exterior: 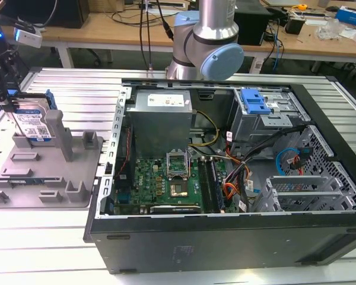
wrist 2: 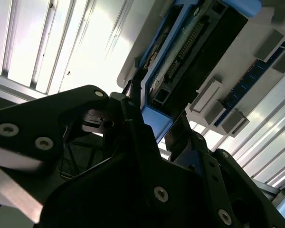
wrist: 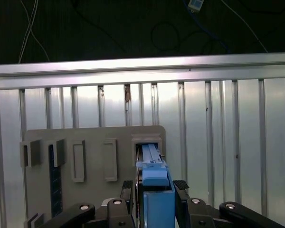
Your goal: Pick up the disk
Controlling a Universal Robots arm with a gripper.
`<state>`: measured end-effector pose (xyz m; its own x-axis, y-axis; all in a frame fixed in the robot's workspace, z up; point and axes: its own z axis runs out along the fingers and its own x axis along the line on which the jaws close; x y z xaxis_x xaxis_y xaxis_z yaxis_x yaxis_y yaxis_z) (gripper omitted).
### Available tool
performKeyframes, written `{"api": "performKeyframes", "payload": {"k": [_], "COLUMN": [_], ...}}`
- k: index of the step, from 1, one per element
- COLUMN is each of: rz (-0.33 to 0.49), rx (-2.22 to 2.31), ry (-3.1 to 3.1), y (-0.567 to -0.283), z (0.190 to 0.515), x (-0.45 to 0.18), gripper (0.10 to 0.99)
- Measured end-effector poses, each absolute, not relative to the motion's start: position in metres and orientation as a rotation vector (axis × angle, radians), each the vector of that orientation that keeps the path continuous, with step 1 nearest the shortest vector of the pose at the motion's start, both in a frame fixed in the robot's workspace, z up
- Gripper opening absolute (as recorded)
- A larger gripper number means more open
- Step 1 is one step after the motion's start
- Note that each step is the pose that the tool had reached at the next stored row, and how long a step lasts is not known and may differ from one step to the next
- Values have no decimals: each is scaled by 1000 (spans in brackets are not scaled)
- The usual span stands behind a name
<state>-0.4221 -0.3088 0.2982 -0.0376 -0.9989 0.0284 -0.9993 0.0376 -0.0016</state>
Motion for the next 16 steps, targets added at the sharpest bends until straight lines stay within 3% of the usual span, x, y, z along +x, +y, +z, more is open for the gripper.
{"api": "performKeyframes", "payload": {"k": [8, 9, 16], "rz": [33, 33, 33], "rx": [2166, 2166, 2166], "ry": [-2249, -2249, -2249], "y": [-309, -309, -309], "z": [298, 298, 298], "x": [-422, -422, -422], "gripper": [455, 373, 373]}}
